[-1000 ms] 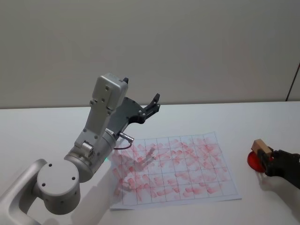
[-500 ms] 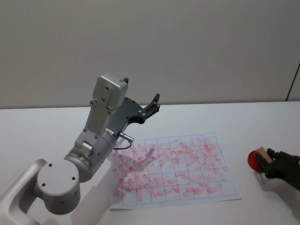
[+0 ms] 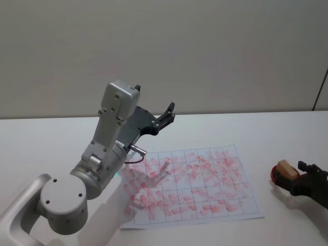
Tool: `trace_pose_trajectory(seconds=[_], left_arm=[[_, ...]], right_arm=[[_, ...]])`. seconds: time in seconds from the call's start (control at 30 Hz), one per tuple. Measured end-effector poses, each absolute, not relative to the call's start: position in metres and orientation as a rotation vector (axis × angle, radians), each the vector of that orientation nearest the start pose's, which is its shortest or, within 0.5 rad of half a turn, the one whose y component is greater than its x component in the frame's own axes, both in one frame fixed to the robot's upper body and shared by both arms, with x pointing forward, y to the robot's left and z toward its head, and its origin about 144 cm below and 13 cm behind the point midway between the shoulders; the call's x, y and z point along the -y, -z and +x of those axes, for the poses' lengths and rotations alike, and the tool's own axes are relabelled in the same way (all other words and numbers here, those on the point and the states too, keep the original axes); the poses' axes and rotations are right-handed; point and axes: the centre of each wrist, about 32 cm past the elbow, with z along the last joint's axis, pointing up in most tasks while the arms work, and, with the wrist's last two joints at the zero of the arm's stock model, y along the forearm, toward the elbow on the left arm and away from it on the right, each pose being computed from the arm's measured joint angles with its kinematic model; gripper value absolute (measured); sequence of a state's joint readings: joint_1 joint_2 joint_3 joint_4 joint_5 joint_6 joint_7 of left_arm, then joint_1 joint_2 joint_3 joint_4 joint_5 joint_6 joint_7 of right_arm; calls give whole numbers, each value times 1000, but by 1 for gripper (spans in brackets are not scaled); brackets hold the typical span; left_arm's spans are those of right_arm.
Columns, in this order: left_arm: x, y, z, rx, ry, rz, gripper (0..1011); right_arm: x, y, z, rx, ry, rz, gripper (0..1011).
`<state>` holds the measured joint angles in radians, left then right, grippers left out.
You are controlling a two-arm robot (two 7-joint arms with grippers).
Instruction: Use the one hand to pick up the stamp and affix it onto the A4 paper.
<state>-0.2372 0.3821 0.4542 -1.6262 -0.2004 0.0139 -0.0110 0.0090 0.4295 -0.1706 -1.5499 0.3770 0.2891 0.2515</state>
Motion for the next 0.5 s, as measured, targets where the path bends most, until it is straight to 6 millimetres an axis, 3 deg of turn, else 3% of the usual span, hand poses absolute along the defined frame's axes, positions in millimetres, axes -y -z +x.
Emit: trace_pose_trajectory(seconds=[0.23,0.5], left_arm=[[-198,-1204,492,268,-1124,61,1001],[-198,-1204,492,268,-1124,61,1001]], right_arm=[[304,-1140,457,-257,1163,-302,992],[304,-1140,457,-257,1163,-303,1001]])
